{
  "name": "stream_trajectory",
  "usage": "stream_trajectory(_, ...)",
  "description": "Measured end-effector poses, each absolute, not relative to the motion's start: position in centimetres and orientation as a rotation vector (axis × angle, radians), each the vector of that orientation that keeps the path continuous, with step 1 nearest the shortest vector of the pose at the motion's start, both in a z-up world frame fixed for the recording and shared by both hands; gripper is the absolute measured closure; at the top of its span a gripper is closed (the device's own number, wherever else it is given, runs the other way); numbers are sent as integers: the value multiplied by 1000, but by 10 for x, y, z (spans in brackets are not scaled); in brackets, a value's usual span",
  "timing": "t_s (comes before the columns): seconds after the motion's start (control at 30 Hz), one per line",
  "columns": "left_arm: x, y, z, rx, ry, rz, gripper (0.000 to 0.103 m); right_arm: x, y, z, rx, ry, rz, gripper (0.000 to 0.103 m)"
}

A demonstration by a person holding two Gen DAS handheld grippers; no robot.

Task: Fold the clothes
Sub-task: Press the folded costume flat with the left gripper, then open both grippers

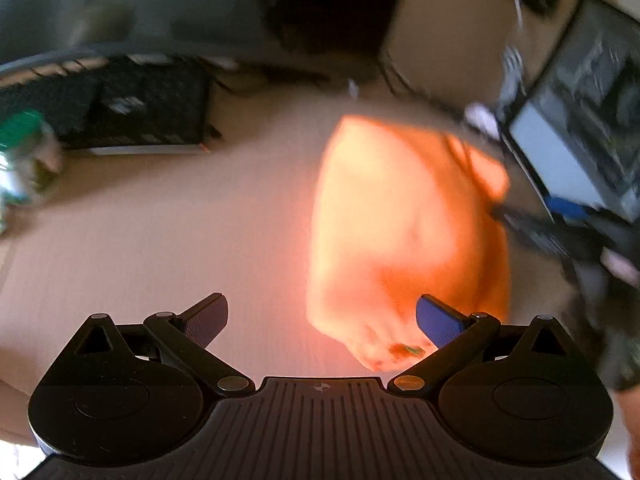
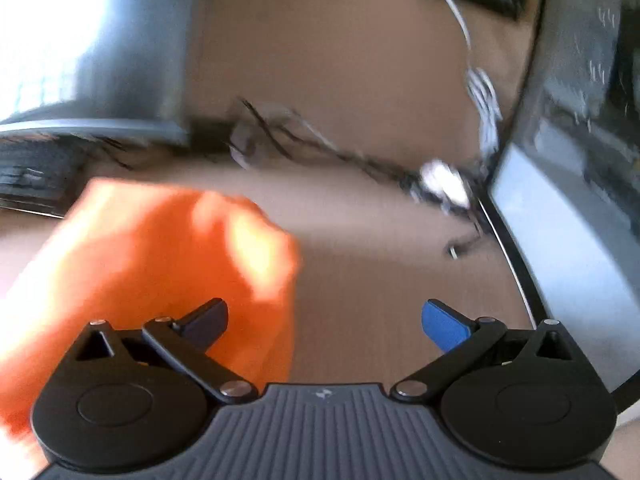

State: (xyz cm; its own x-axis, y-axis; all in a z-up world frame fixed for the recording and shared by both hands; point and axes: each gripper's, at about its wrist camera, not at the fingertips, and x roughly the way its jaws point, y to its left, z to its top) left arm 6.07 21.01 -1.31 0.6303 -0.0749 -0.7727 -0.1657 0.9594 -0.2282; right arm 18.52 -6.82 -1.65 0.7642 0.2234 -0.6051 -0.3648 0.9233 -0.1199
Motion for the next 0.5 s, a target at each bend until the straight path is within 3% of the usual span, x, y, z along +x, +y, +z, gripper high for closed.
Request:
stream_trajectory(0.13,58,236,-17,-329,859,47,1,134,-51,3,-354,594,528,0)
stream_trajectory(0.3,62,231,-25,-372,847,-57,1,79,1,-22,-783,494,560,0)
stream_trajectory(0.4,60,228,-21,-377,831,-74,1,72,11,-23,-882,406,402,0)
stream_trajectory(0.5,58,224,-16,-380,816,-92,0,91,-8,-13,-843,454,296,0)
